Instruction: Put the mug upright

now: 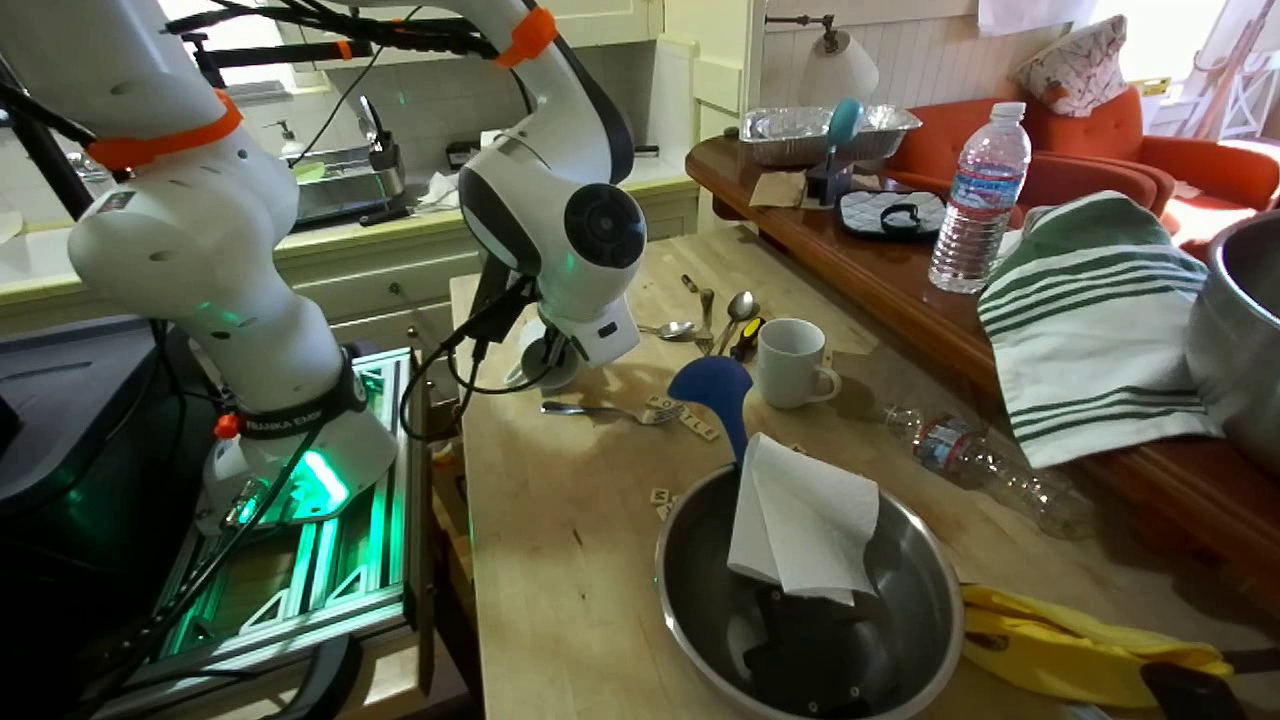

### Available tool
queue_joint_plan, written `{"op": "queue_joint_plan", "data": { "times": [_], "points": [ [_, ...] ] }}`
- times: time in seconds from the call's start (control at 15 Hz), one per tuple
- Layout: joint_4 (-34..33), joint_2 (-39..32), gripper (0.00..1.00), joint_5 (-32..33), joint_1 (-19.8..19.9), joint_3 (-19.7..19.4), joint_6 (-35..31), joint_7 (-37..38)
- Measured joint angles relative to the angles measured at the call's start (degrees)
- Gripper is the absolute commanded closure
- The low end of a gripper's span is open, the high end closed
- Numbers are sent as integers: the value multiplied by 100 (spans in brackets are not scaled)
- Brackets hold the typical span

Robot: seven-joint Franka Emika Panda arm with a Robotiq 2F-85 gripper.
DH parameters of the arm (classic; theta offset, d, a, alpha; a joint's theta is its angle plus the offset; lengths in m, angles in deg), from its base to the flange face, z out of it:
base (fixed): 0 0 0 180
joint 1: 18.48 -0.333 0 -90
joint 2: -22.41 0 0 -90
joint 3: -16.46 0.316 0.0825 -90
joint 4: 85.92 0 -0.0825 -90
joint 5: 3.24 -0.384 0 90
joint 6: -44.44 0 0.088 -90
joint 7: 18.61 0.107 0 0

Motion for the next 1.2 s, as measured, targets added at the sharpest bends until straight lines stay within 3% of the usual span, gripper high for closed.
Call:
{"op": "queue_joint_plan", "data": {
  "times": [0.13, 0.2, 0.27, 0.33, 0.93, 1.2],
  "points": [
    [-30, 11, 89, -4, 1, 1, 4, -93],
    [-55, 19, 98, -4, 1, 8, 6, -123],
    [-72, 30, 99, -4, 0, 17, 6, -151],
    [-77, 41, 96, 0, 0, 25, 6, -171],
    [-108, 93, 97, 194, 0, 96, 9, -283],
    [-109, 350, 97, 1160, -9, 283, 9, 228]
  ]
}}
